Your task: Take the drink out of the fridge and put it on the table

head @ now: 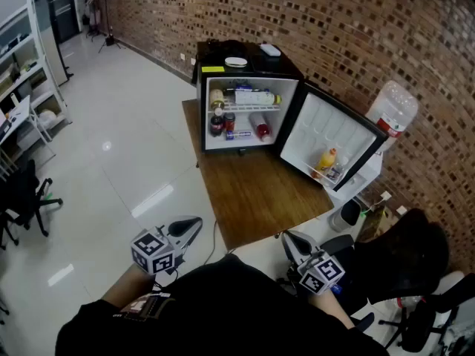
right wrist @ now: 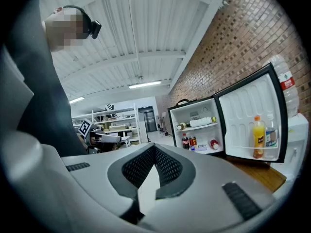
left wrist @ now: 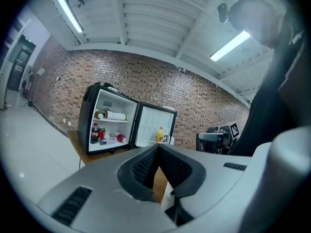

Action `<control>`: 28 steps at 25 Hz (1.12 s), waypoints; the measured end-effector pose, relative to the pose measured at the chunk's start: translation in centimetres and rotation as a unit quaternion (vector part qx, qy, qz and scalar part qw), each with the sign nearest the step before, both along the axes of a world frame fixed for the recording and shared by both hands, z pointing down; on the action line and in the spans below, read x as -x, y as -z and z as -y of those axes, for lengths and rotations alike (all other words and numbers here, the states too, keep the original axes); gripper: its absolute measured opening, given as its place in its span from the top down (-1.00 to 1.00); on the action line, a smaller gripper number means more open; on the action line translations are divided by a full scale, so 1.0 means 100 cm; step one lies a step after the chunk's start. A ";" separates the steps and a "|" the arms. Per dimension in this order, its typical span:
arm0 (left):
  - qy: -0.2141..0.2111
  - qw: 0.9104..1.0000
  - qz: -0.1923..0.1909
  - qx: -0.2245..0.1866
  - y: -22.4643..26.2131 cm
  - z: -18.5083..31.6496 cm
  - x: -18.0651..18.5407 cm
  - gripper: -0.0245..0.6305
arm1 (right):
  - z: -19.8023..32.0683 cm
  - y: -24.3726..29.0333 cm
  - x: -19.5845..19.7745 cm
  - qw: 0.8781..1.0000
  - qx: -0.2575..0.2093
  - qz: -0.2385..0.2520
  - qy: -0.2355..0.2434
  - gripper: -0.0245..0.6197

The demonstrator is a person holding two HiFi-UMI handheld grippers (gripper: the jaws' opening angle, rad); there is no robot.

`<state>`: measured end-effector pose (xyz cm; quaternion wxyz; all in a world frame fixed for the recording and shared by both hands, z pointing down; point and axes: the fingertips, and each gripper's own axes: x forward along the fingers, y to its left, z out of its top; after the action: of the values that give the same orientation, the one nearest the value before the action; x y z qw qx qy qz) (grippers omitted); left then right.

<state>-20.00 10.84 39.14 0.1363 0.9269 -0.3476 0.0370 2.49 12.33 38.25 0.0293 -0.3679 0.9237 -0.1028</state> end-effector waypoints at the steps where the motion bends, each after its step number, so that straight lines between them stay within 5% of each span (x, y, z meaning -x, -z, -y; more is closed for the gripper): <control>1: 0.001 1.000 0.002 -0.001 0.001 0.002 -0.005 0.93 | 0.003 0.001 -0.007 1.000 -0.004 -0.003 -0.001 0.97; 16: 0.057 0.998 0.006 -0.003 0.017 0.071 -0.069 0.93 | 0.072 0.012 -0.128 0.997 -0.047 -0.046 -0.032 0.97; 21: 0.057 0.998 0.007 0.001 0.003 0.111 -0.041 0.93 | 0.123 0.002 -0.106 0.997 -0.037 -0.040 -0.049 0.97; 28: 0.044 0.999 -0.002 0.016 -0.024 0.189 0.060 0.93 | 0.215 -0.003 -0.021 0.994 -0.020 -0.045 -0.094 0.97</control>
<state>-25.97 -8.10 41.58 0.1532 0.9084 -0.3875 0.0345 4.59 -9.19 38.51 0.0041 -0.4567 0.8873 -0.0647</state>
